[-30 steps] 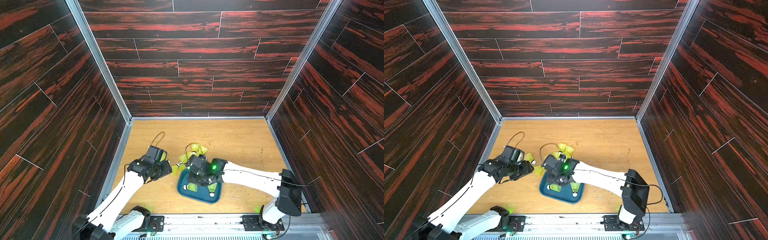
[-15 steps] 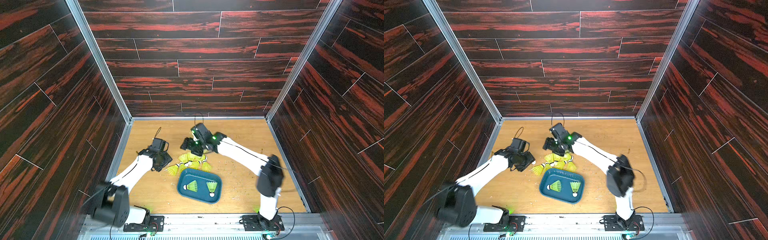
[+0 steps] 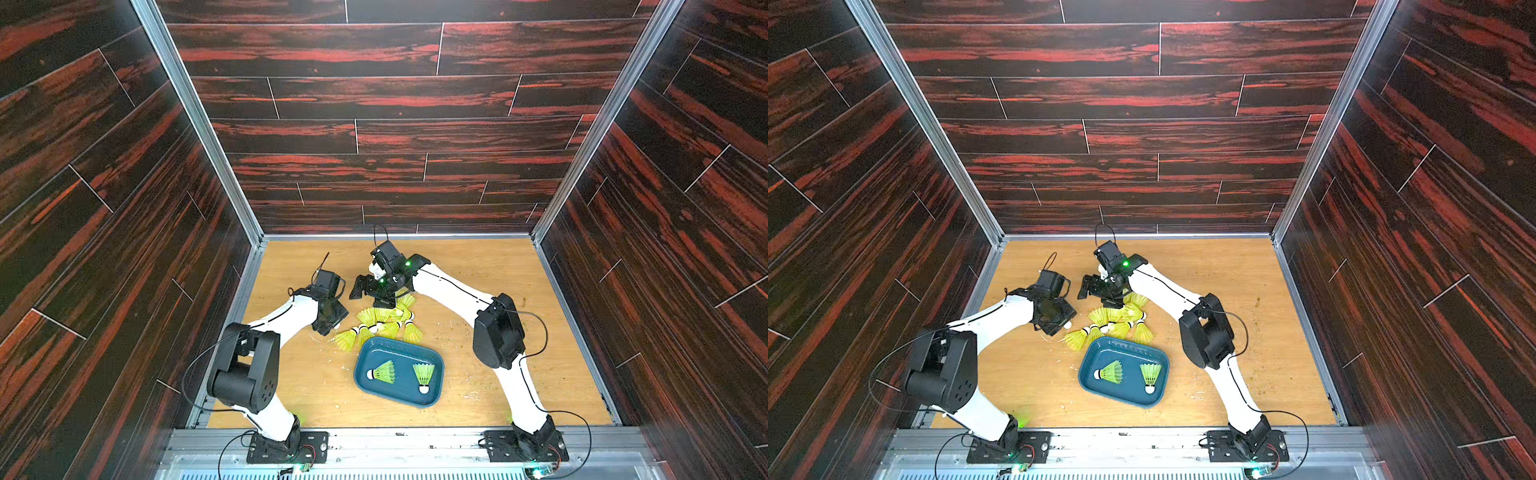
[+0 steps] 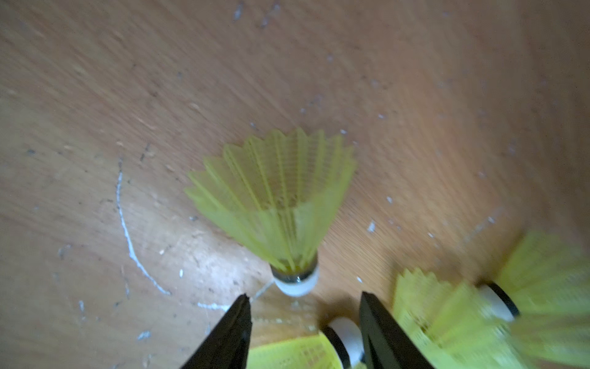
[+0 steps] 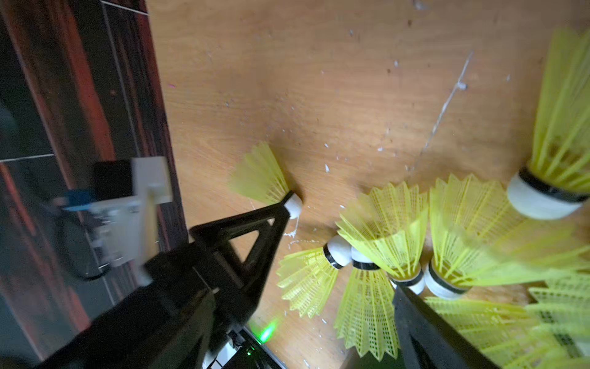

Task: Put the shuttlecocks into the storage box
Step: Pick up the shuttlecock at the center of the board.

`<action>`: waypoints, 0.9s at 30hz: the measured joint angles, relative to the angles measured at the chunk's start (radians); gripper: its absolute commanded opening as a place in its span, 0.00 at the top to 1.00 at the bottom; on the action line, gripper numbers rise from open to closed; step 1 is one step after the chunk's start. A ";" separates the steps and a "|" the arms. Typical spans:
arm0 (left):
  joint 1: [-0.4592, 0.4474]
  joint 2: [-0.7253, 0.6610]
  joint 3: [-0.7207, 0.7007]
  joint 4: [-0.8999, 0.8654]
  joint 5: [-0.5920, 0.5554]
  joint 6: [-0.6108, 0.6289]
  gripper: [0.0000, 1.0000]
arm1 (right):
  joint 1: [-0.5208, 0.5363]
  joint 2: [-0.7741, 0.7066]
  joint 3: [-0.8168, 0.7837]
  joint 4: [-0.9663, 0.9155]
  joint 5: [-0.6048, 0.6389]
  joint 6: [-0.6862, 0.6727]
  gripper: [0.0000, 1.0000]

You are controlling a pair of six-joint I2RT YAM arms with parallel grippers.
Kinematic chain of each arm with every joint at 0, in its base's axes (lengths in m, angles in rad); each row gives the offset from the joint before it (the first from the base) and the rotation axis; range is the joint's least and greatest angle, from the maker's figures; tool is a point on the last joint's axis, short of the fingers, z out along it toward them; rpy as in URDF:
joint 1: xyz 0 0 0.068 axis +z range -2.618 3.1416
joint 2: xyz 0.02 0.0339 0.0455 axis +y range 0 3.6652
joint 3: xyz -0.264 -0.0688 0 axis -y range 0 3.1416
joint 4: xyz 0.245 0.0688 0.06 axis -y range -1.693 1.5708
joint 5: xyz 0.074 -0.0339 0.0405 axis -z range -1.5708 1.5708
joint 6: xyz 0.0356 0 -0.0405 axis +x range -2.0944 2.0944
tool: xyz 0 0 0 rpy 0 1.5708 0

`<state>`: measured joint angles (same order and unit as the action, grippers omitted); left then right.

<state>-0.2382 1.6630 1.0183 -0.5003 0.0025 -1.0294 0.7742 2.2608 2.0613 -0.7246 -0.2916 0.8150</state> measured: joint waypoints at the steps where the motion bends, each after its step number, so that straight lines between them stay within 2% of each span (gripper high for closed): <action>1: 0.000 0.008 0.000 0.000 -0.004 -0.001 0.43 | -0.003 0.000 0.005 -0.005 -0.004 -0.002 0.08; 7: 0.002 0.054 0.019 -0.005 -0.022 -0.008 0.44 | -0.026 0.000 0.023 -0.031 -0.017 -0.015 0.08; 16: 0.002 0.119 0.051 0.000 -0.028 -0.012 0.53 | -0.040 0.000 0.023 -0.045 -0.019 -0.024 0.09; 23: 0.002 0.123 0.051 0.002 -0.030 0.003 0.80 | -0.040 0.000 0.023 -0.061 -0.014 -0.028 0.09; 27: 0.002 0.121 0.051 -0.003 -0.038 0.024 0.84 | -0.040 0.000 0.023 -0.073 0.002 -0.036 0.10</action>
<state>-0.2367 1.7840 1.0698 -0.5030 -0.0357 -1.0050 0.7345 2.2608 2.0846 -0.7979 -0.2901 0.7788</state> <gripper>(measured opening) 0.304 0.904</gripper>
